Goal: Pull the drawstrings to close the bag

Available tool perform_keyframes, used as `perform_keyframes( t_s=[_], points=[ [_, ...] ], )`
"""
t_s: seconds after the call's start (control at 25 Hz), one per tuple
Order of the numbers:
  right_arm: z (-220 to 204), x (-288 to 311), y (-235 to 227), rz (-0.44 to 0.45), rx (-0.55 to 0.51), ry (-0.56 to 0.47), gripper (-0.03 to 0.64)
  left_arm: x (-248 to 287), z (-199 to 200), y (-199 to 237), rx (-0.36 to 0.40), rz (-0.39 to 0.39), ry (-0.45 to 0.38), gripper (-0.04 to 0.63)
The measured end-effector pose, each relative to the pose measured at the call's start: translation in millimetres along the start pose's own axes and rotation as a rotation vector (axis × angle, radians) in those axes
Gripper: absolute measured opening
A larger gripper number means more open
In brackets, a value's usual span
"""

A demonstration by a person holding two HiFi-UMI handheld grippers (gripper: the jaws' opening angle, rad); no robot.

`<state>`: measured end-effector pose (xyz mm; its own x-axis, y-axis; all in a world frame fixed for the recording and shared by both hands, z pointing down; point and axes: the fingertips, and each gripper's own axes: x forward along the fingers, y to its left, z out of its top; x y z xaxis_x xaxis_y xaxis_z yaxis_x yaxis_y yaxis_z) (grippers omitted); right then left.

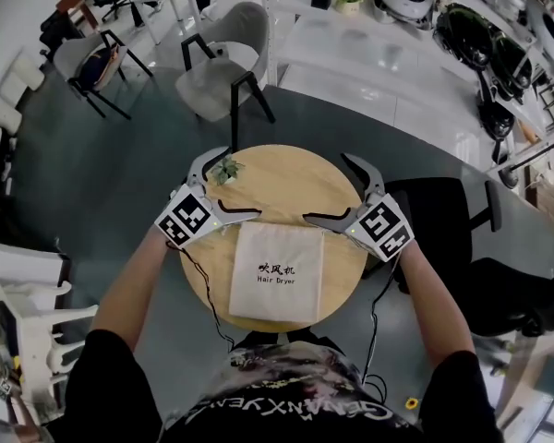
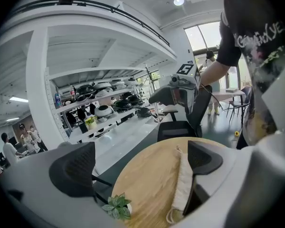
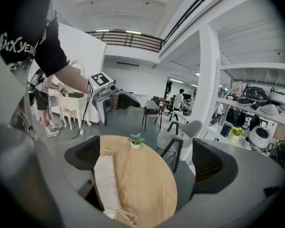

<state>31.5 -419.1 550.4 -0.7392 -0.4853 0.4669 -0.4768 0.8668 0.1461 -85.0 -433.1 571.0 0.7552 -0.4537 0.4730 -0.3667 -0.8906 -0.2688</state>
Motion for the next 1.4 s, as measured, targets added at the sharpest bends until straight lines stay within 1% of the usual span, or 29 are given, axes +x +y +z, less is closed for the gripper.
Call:
perform_keyframes(
  t_s=[0.2,0.44,0.6,0.72,0.96,1.12,1.24,1.4],
  points=[
    [-24.4,9.7,-0.6,0.054,-0.041,0.076,0.584,9.2,-20.6,-4.6,0.015,-0.052,0.063,0.588],
    [-56.6,18.2,2.6,0.121,-0.057,0.159,0.584,22.3,-53.0,-15.2,0.051,-0.141,0.157,0.588],
    [-79.8,23.5,5.0,0.156,-0.082,0.218,0.584,29.5,-79.5,-19.2,0.105,-0.164,0.245,0.588],
    [-95.8,27.8,6.0,0.172,-0.096,0.257,0.584,33.9,-96.3,-25.5,0.13,-0.191,0.29,0.588],
    [-134.8,37.0,8.3,0.226,-0.135,0.335,0.584,45.9,-118.1,-37.8,0.172,-0.243,0.35,0.588],
    [-153.7,41.1,10.8,0.235,-0.144,0.374,0.584,51.8,-135.4,-48.6,0.214,-0.28,0.39,0.588],
    [-166.7,46.3,13.4,0.245,-0.156,0.395,0.584,55.3,-147.8,-54.0,0.216,-0.3,0.411,0.588],
    [-195.3,49.7,16.3,0.282,-0.163,0.451,0.584,64.5,-162.6,-60.8,0.204,-0.327,0.429,0.588]
  ],
)
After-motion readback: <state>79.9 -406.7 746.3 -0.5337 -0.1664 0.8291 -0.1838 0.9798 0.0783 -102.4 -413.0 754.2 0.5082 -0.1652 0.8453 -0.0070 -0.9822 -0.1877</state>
